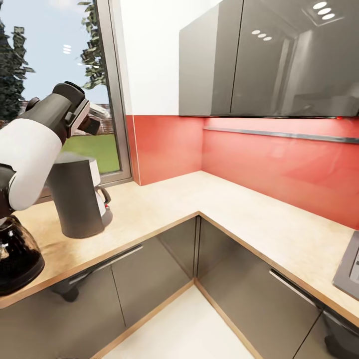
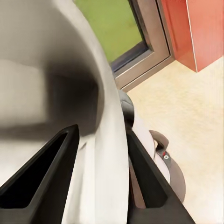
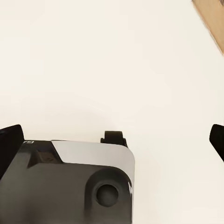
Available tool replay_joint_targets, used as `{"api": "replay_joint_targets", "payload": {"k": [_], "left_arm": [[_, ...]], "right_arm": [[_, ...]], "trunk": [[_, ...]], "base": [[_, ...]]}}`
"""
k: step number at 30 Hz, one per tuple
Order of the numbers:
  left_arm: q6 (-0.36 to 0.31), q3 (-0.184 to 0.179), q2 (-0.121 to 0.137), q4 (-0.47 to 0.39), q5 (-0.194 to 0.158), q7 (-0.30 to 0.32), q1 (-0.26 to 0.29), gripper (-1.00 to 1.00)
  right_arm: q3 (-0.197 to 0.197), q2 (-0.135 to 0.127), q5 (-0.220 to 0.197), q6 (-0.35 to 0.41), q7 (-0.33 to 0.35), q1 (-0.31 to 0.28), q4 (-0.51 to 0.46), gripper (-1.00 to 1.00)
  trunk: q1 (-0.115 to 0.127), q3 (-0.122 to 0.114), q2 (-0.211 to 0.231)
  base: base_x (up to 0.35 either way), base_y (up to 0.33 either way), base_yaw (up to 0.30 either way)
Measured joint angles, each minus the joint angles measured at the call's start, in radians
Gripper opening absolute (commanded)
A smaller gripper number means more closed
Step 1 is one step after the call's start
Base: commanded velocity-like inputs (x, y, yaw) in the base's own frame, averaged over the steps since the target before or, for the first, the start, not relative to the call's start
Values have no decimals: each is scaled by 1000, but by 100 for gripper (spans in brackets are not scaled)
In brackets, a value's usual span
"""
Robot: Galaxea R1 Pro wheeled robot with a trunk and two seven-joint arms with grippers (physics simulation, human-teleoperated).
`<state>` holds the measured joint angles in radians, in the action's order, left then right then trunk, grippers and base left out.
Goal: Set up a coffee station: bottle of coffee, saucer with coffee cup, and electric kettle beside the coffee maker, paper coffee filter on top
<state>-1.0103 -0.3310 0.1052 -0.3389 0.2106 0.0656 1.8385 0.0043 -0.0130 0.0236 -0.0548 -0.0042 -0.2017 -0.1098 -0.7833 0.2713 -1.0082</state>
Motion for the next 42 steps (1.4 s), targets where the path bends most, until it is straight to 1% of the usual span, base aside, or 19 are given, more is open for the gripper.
{"api": "replay_joint_targets", "payload": {"k": [5,14,19,27,42], "left_arm": [[0,-3,0,0,-1,8,0,-100],[1,-7,-2,-2,-1,9,0,-100],[1,-8,-2,-4,-1,9,0,-100],[1,-8,-2,-7,-1,9,0,-100],[1,-8,-2,-14,-2,9,0,-100]], "right_arm": [[0,0,0,0,0,0,0,100],[1,0,0,1,0,0,0,100],[1,0,0,1,0,0,0,100],[0,0,0,1,0,0,0,100],[-1,1,0,3,0,0,5,100]], "trunk": [[0,0,0],[0,0,0],[0,0,0],[0,0,0],[0,0,0]], "base": [[51,-23,212],[84,-49,127],[17,-2,17],[146,0,47],[33,-19,30]]}}
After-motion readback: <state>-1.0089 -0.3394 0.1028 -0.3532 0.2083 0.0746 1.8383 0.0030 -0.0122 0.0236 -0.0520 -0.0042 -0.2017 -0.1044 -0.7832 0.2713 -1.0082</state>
